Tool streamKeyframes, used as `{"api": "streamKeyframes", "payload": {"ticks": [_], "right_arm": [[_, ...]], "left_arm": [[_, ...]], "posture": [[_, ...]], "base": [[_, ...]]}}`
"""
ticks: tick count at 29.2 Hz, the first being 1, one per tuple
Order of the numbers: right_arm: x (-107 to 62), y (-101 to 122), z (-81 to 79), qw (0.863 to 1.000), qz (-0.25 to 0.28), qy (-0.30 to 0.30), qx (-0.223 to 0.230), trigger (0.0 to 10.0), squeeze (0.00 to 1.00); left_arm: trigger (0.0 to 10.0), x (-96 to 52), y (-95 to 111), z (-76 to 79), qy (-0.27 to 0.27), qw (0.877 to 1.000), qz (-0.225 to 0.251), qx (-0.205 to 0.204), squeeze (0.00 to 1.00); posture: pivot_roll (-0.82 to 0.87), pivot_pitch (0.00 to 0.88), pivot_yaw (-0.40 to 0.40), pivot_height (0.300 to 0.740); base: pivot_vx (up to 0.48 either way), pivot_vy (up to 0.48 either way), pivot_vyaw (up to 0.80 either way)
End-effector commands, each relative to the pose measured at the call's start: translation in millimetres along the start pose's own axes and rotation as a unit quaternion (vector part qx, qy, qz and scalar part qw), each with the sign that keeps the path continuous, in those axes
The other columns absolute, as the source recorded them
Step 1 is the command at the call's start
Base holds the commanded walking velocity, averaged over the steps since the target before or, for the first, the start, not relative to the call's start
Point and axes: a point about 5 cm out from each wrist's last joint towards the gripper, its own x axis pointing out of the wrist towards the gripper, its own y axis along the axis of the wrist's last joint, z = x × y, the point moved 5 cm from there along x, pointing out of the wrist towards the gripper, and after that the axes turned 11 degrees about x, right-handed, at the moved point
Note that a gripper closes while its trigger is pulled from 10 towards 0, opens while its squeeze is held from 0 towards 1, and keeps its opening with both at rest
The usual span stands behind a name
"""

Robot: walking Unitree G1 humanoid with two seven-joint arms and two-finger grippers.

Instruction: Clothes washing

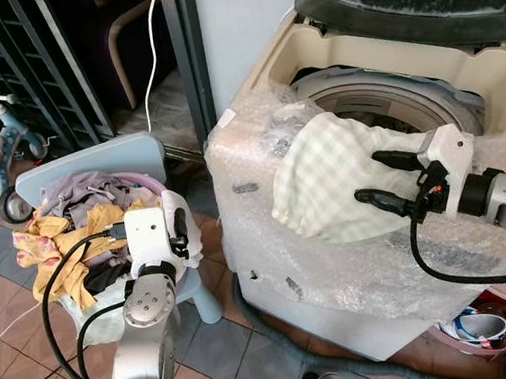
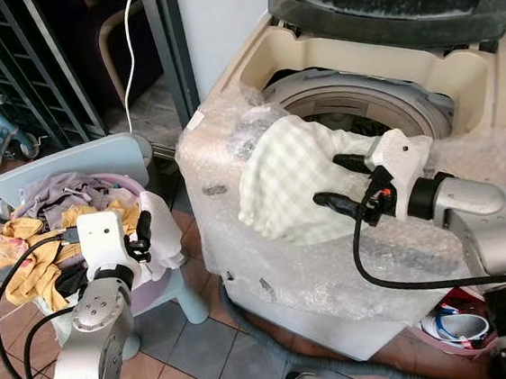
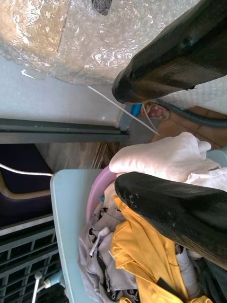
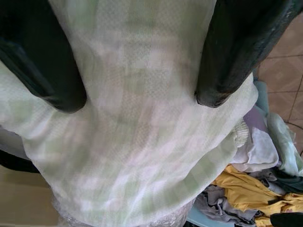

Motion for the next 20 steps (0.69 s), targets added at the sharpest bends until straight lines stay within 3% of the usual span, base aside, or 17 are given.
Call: {"api": "streamKeyframes", "payload": {"ticks": [1, 6, 9, 10, 15, 19, 20], "right_arm": [[5.2, -17.4, 23.4, 0.996, -0.030, -0.087, 0.004, 10.0, 1.00], [8.2, -1.6, 47.1, 0.986, 0.005, -0.169, -0.005, 10.0, 1.00], [4.9, 15.3, 70.2, 0.968, 0.052, -0.247, 0.016, 10.0, 0.99], [2.1, 23.0, 80.1, 0.957, 0.073, -0.281, 0.019, 10.0, 0.95], [-7.7, 47.6, 97.9, 0.929, 0.130, -0.345, 0.025, 10.0, 0.91], [-27.5, 77.6, 112.8, 0.897, 0.188, -0.401, 0.012, 10.0, 0.60], [-30.2, 80.1, 114.2, 0.894, 0.192, -0.405, 0.010, 10.0, 0.60]], "left_arm": [[10.0, 0.7, 0.5, -2.4, 0.005, 1.000, 0.001, 0.006, 0.00], [10.0, 0.9, 0.5, -2.0, 0.006, 1.000, 0.001, 0.006, 0.00], [10.0, 1.1, 0.3, -1.7, 0.006, 1.000, 0.000, 0.005, 0.00], [10.0, 1.1, 0.2, -1.6, 0.006, 1.000, 0.000, 0.005, 0.00], [10.0, 1.3, -0.7, -1.3, 0.006, 1.000, -0.002, 0.005, 0.00], [10.0, 1.1, -1.9, -1.1, 0.006, 1.000, -0.006, 0.006, 0.00], [10.0, 1.2, -2.2, -1.3, 0.007, 1.000, -0.007, 0.006, 0.00]], "posture": [[0.02, 0.036, 0.035, 0.740], [0.02, 0.036, 0.033, 0.740], [0.02, 0.036, 0.033, 0.740], [0.01, 0.037, 0.033, 0.740], [0.01, 0.037, 0.032, 0.740], [0.01, 0.040, 0.030, 0.740], [0.01, 0.040, 0.030, 0.740]], "base": [[0.000, 0.000, 0.00], [0.000, 0.000, 0.00], [0.000, 0.000, 0.00], [0.000, 0.000, 0.00], [0.000, 0.000, 0.00], [0.000, 0.000, 0.00], [0.000, 0.000, 0.00]]}}
